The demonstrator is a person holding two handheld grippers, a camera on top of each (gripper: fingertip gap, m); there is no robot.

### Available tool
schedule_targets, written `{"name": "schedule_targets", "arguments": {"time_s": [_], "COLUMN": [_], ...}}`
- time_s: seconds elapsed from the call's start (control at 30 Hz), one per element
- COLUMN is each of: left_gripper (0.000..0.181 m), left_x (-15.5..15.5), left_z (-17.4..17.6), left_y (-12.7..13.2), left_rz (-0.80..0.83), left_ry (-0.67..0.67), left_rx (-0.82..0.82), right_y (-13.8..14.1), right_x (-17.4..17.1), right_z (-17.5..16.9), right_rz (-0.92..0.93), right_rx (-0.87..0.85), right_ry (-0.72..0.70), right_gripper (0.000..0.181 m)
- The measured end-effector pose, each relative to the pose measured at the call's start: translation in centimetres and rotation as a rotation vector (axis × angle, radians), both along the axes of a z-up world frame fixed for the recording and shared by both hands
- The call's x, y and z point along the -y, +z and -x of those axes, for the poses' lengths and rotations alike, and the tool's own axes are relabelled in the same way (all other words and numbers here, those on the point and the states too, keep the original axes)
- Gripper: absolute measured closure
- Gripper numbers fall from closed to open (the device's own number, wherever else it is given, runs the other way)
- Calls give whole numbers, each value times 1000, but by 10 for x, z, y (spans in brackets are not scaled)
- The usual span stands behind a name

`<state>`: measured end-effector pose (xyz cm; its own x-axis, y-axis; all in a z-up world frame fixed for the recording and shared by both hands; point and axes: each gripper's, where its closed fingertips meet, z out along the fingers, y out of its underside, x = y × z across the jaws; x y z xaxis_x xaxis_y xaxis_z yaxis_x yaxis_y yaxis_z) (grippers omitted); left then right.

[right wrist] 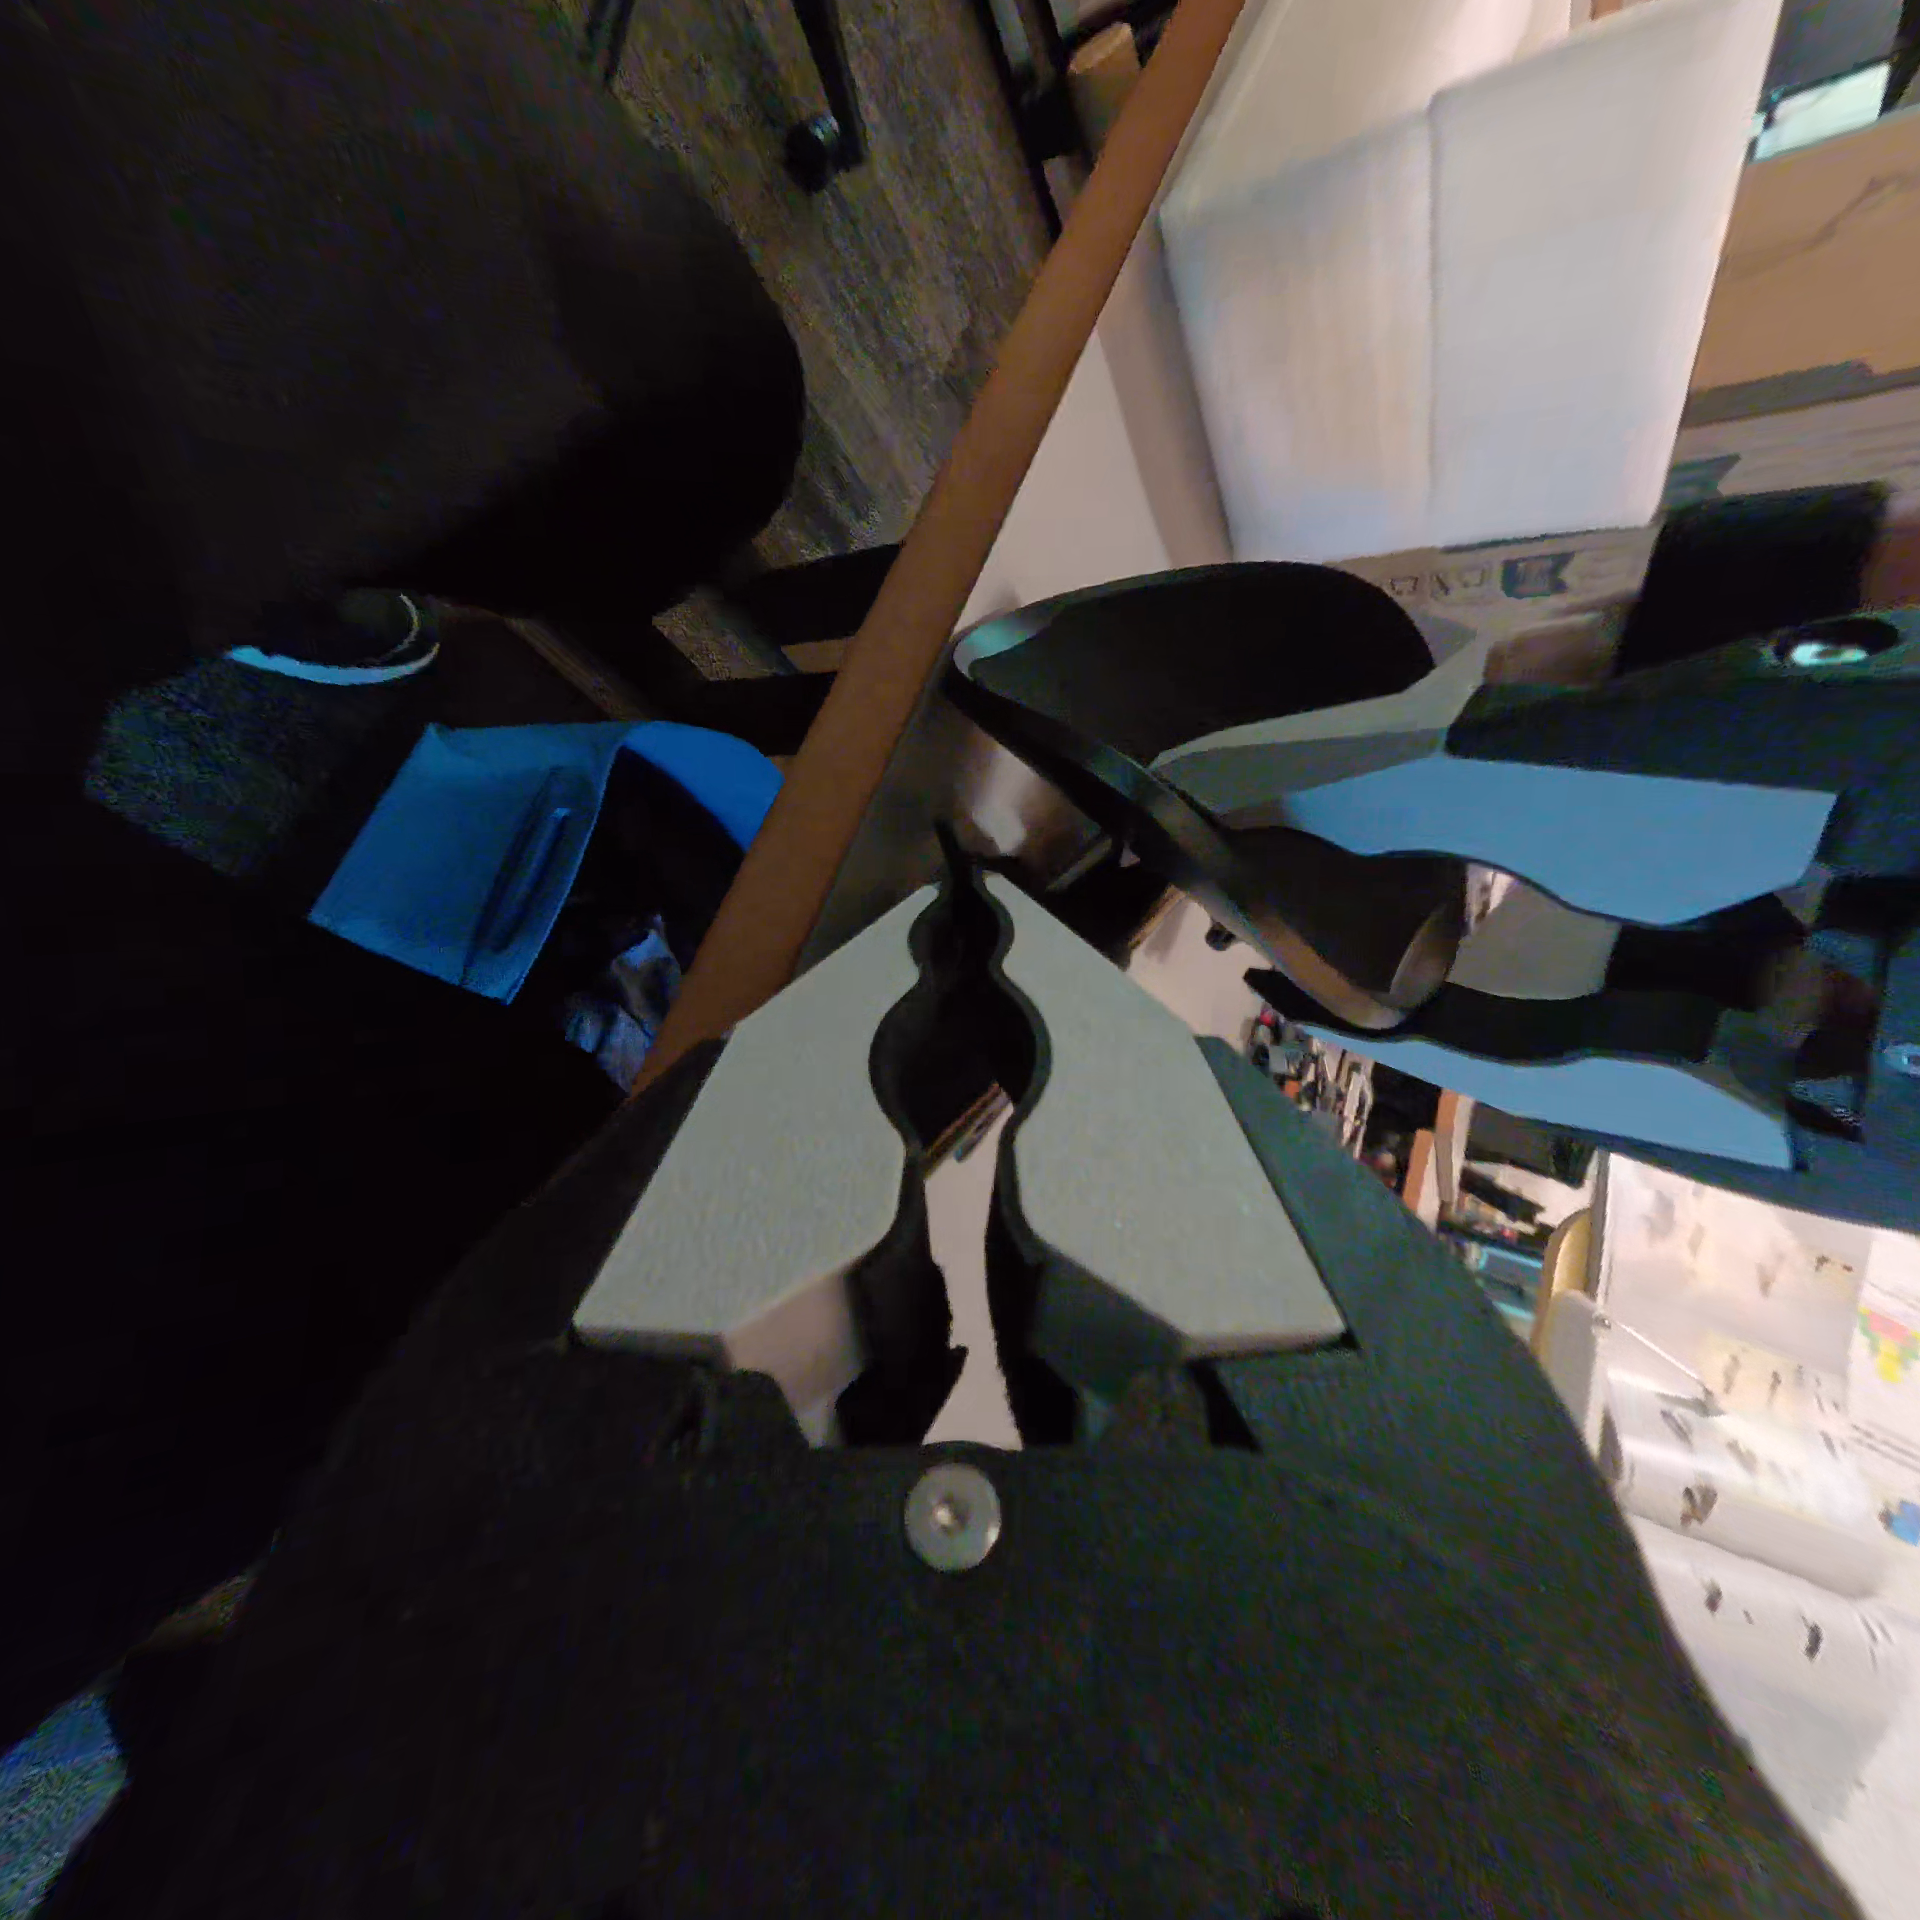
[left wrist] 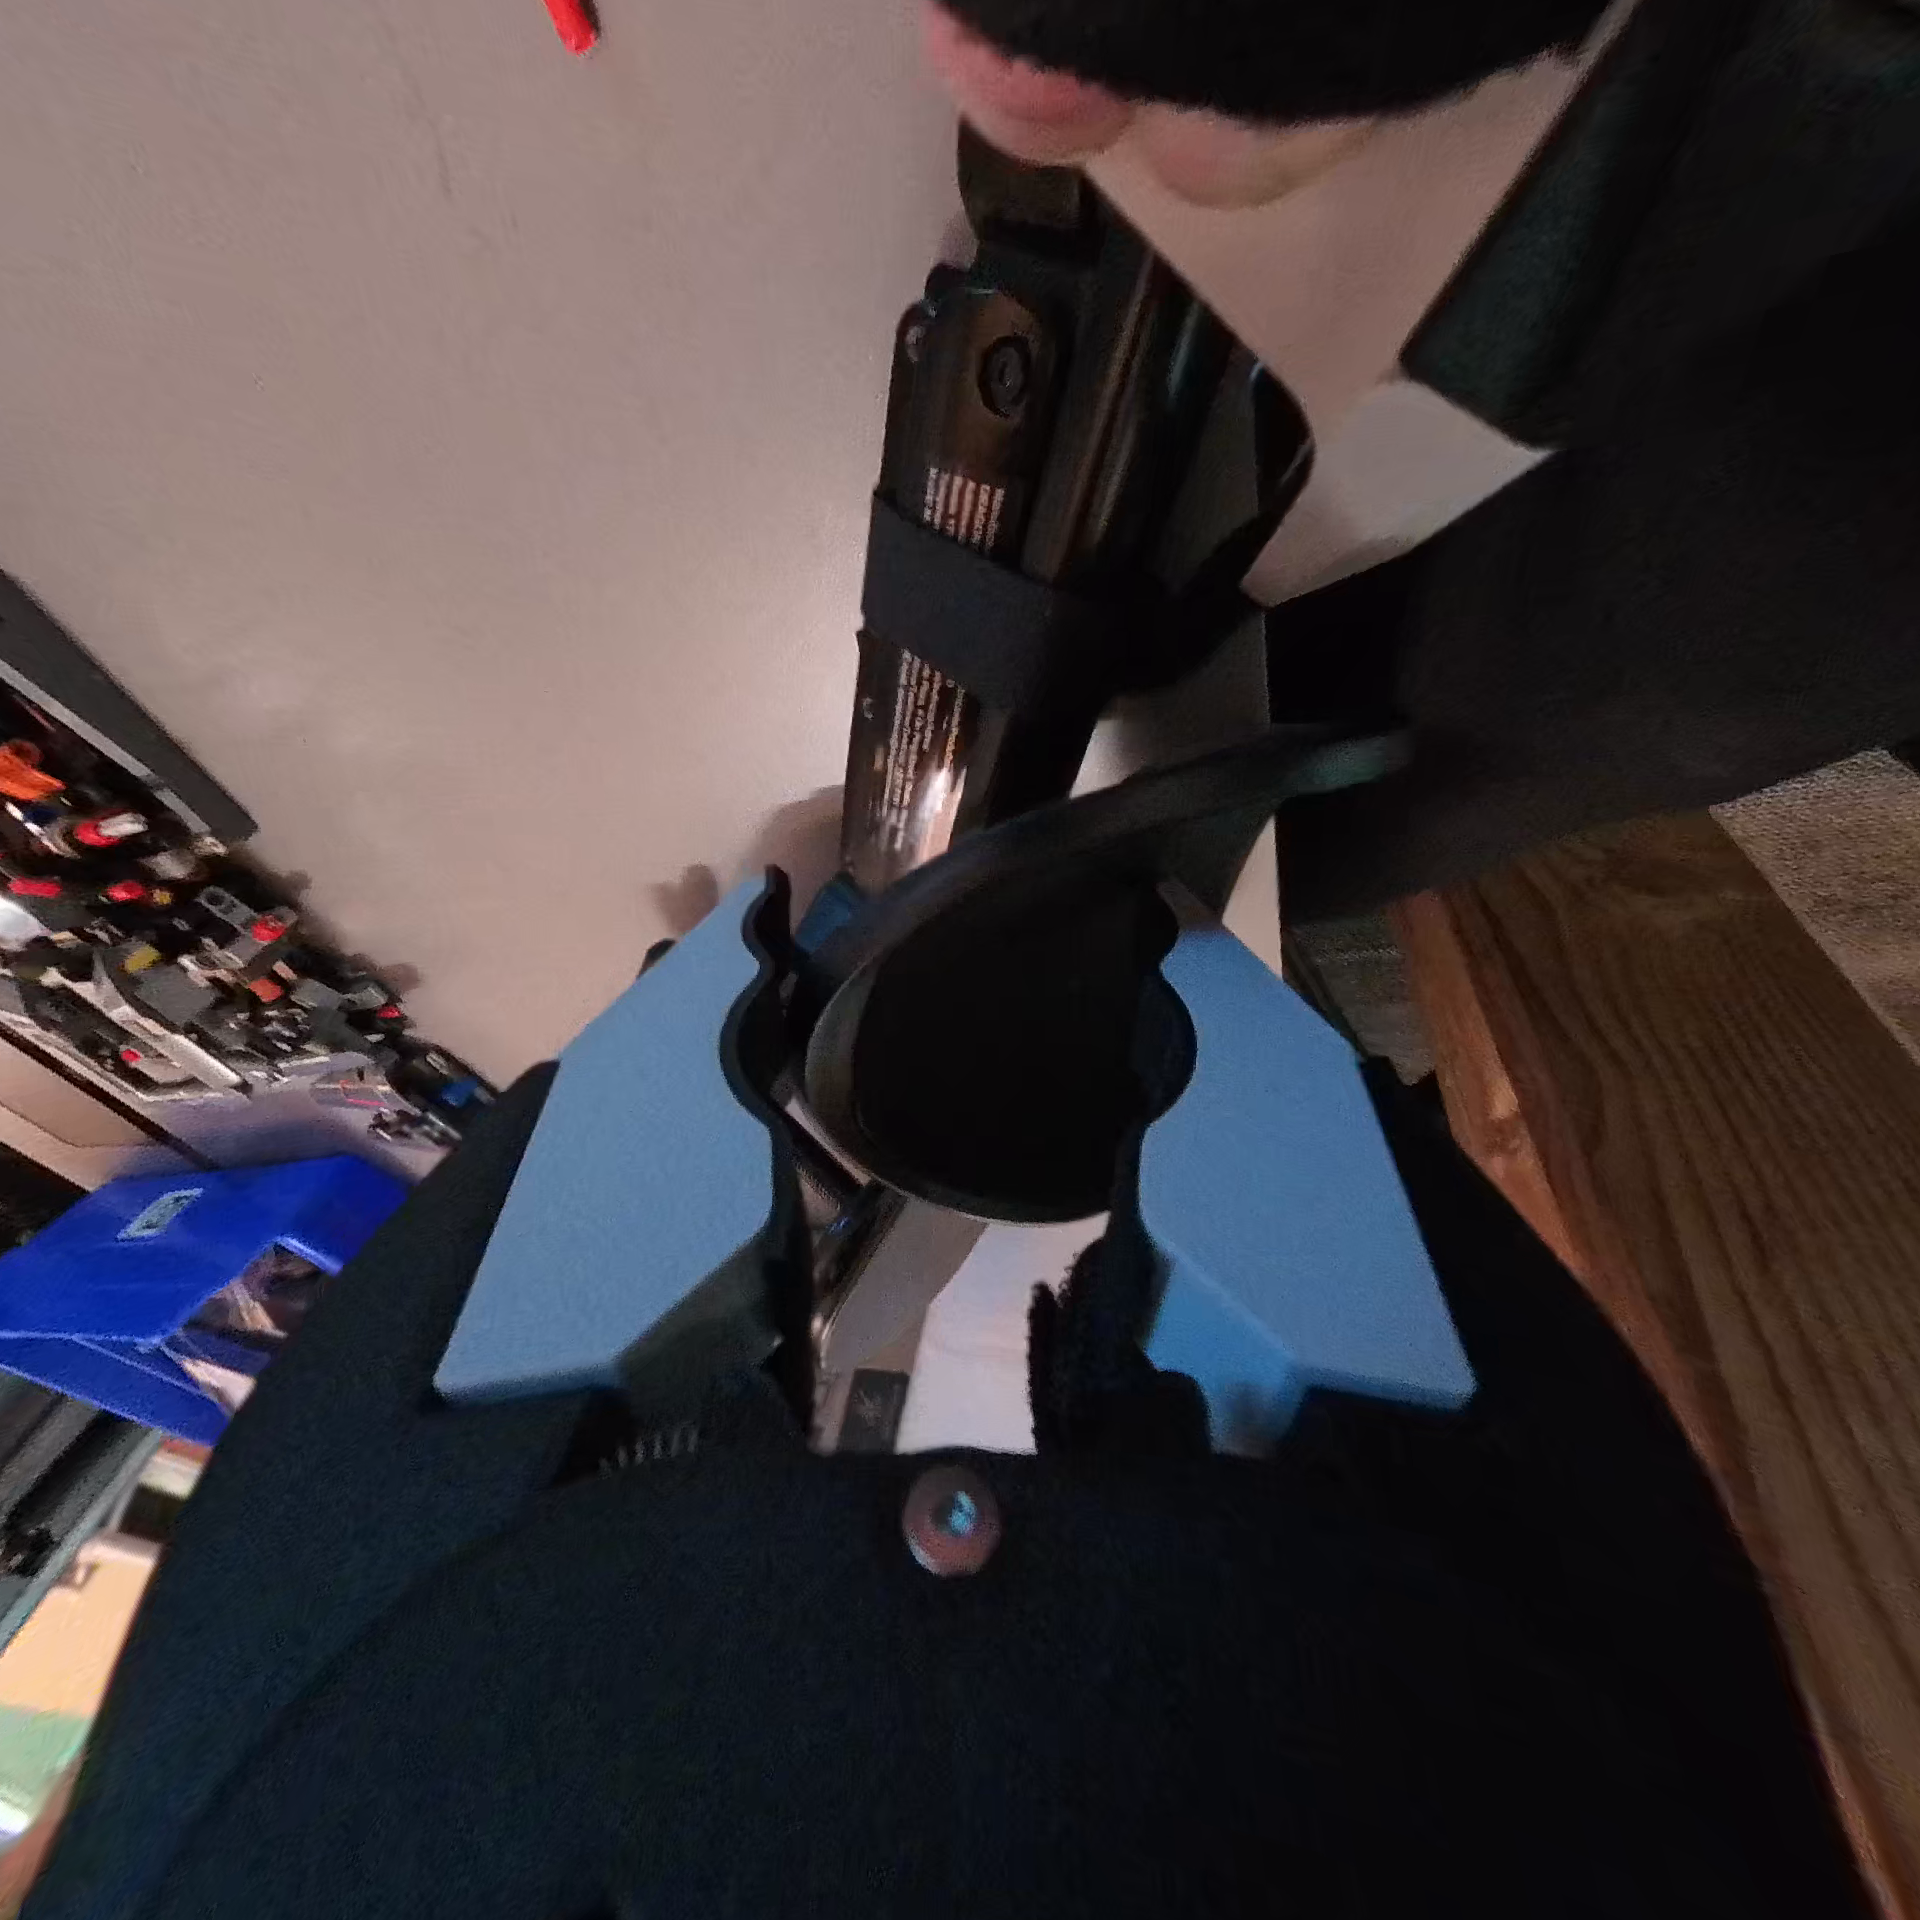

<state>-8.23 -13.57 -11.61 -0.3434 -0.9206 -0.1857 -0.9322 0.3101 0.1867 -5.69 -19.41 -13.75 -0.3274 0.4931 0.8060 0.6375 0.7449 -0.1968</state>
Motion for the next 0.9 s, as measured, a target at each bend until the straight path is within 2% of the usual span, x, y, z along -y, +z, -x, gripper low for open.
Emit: {"name": "schedule_targets", "arguments": {"time_s": [0.13,0.23,0.33,0.4,0.6,0.9], "left_gripper": [125,133,156,168,172,172], "left_x": [4,9,34,48,58,43], "left_z": [0,-4,-6,-8,-9,-9], "left_y": [2,3,-7,-11,-12,13], "left_rz": [68,161,340,401,400,514], "left_ry": [63,115,166,171,161,196], "left_rx": [-5,47,93,125,176,332], "right_y": [-7,-23,-38,-43,-43,-23], "right_x": [4,8,13,10,10,3], "right_z": [1,5,-2,-6,-9,-14], "right_rz": [-15,-24,24,44,101,208], "right_rx": [2,26,34,31,-4,-104], "right_ry": [-76,-92,-125,-153,-186,-208], "right_gripper": [181,181,181,181,181,181]}}
